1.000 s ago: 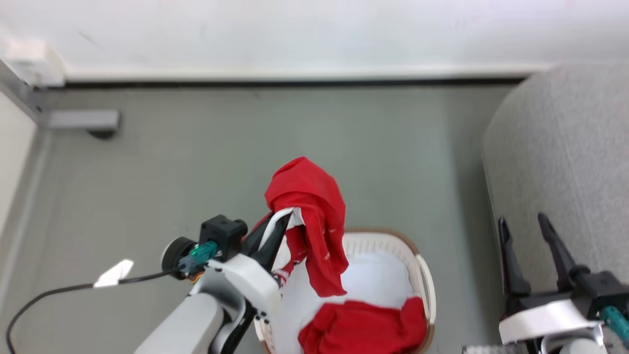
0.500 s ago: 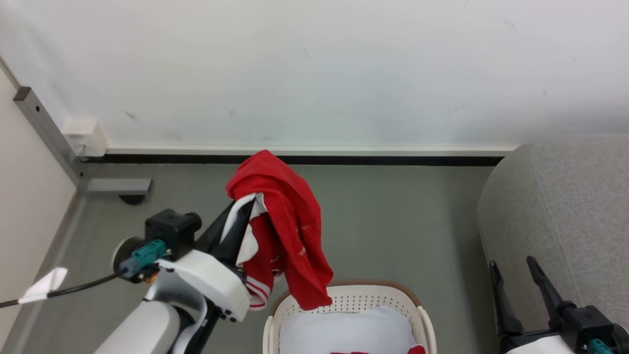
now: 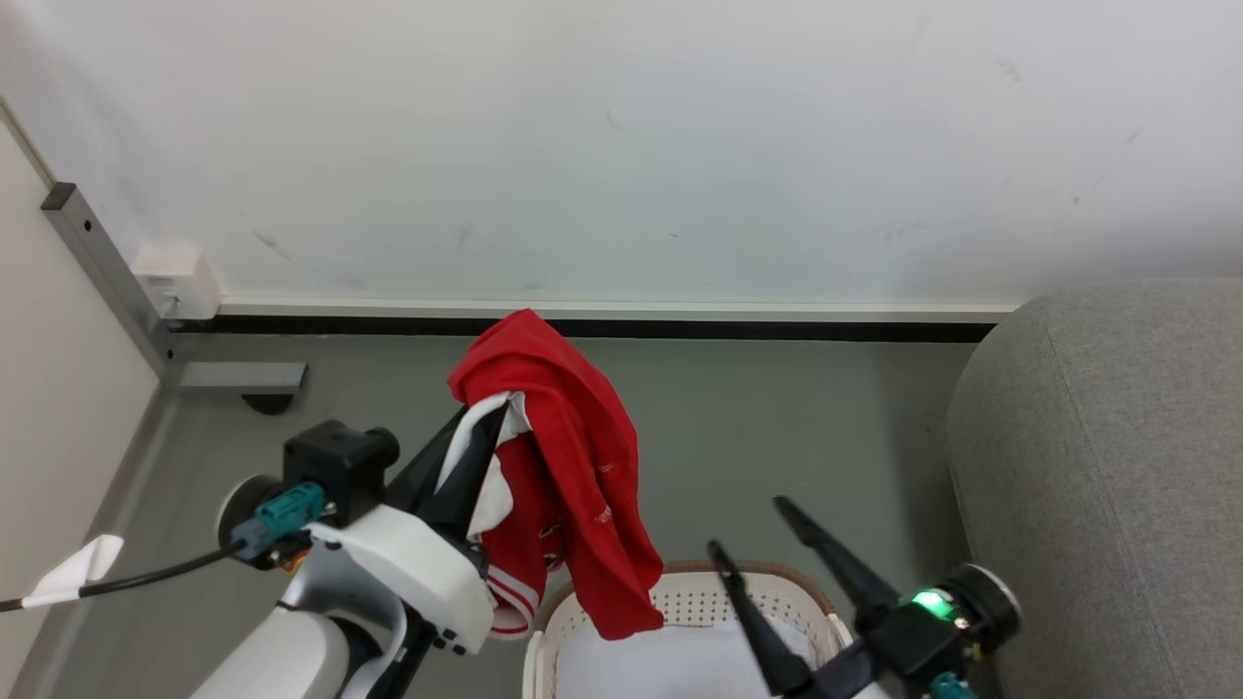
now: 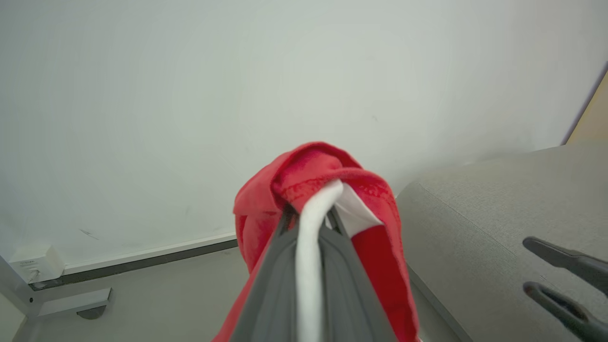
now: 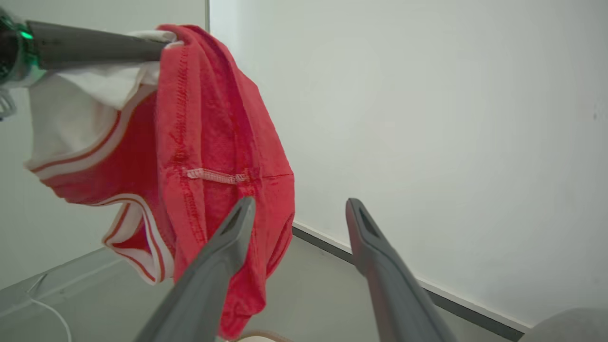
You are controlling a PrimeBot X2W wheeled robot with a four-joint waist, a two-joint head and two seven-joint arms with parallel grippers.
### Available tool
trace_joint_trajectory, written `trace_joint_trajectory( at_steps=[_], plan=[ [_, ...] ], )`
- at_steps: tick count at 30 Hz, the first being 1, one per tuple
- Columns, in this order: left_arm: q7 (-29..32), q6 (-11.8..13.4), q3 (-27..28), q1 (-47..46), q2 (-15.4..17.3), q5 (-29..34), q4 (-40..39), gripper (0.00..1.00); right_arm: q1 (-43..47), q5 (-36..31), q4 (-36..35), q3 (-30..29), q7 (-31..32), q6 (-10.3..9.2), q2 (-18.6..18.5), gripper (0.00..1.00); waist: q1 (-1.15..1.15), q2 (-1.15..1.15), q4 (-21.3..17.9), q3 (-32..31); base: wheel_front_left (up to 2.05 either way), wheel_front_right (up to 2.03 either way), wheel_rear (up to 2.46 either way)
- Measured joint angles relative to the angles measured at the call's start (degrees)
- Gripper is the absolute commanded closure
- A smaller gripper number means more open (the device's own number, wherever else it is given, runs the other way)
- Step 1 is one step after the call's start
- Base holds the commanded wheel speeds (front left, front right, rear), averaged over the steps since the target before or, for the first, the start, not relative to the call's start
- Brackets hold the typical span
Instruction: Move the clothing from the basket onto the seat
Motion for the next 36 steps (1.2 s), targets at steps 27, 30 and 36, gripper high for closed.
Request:
trace_joint_trajectory(
  at_steps=[27,30,36],
  plan=[
    [2.9,-1.9,-7.1,-2.9,-4.4,1.2,-4.2,1.0,-20.4,10.2,18.2,22.0,0.0,0.0,0.0,0.0,0.01,0.0,3.2,0.9,0.0,0.0,0.0],
    [3.4,-1.9,-7.8,-3.4,-4.9,1.2,-4.5,1.0,-20.8,11.2,21.1,21.4,0.0,0.0,0.0,1.0,0.01,0.0,3.6,1.0,0.0,0.0,0.0],
    [3.3,-1.8,-7.7,-3.9,-5.1,1.2,-3.5,0.85,-21.4,15.3,21.5,20.5,0.0,0.0,0.0,1.0,0.01,0.0,4.1,1.4,0.0,0.0,0.0]
  ],
)
